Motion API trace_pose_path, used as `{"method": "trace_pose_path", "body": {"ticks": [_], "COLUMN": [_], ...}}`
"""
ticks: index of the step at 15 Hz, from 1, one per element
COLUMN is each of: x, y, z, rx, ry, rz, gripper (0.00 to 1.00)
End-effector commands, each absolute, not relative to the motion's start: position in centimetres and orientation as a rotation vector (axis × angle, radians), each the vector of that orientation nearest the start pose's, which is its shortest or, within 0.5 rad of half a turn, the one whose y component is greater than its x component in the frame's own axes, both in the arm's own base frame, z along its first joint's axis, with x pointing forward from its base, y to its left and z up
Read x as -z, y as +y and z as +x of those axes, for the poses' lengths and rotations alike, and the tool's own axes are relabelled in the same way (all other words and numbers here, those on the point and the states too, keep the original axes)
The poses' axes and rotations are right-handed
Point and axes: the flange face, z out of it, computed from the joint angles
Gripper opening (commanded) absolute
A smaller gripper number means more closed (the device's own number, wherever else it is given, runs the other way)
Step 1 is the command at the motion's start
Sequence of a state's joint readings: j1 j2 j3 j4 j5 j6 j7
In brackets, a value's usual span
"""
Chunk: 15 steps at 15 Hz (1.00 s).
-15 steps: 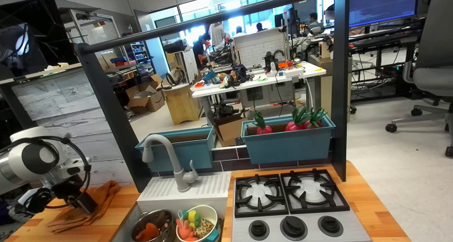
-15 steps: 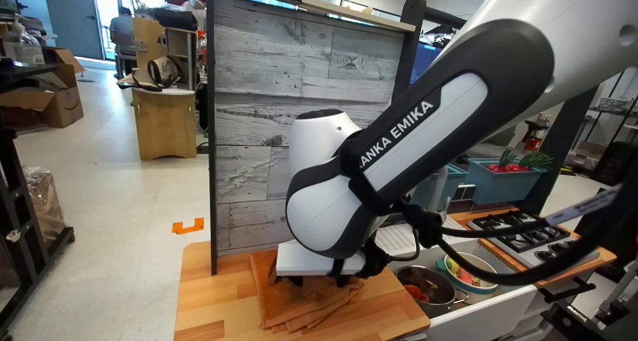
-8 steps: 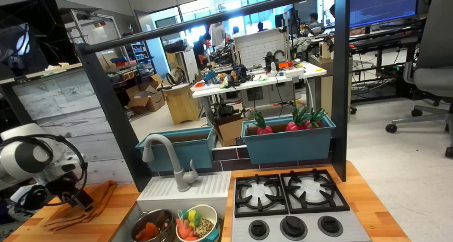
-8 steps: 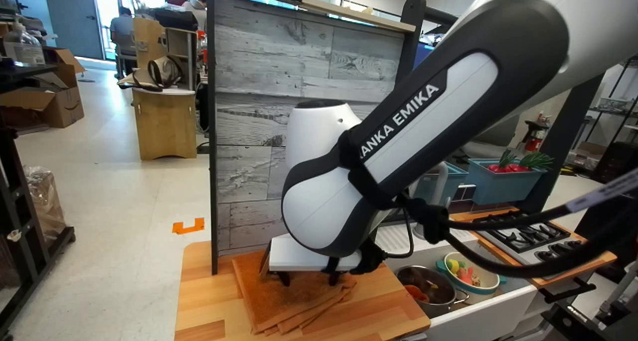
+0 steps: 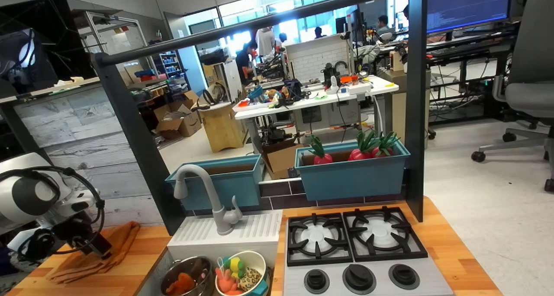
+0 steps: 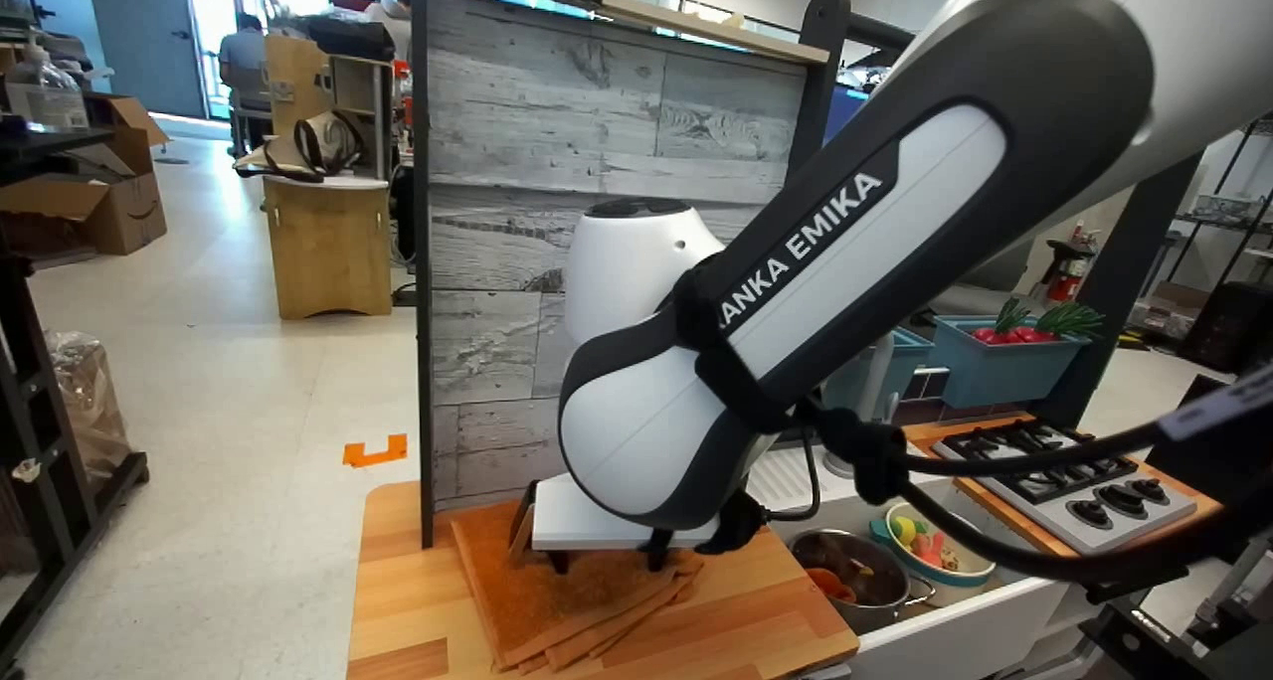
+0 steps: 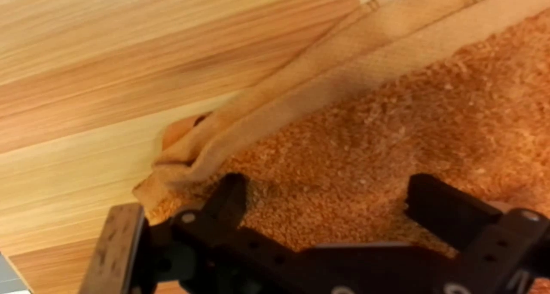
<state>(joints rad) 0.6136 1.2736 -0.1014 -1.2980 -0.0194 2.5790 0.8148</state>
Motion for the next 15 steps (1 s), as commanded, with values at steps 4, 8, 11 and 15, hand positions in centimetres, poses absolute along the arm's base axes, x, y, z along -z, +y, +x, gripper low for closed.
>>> {"method": "trace_pose_path", "body": {"ticks": [4,8,11,15], "x": [5.8,6.3,5.4,4.1], "y": [38.0,41.8,41.0,31.9], "z": [57.1,52.5,52.3,56.5], "rx": [0.053,0.002,-0.008,0.119], "ry": [0.198,-0.057,-0.033,0.322], "rz": [-3.218,-3.195,-3.245,-3.343], "gripper": [1.00,1.00,1.00,1.00]}}
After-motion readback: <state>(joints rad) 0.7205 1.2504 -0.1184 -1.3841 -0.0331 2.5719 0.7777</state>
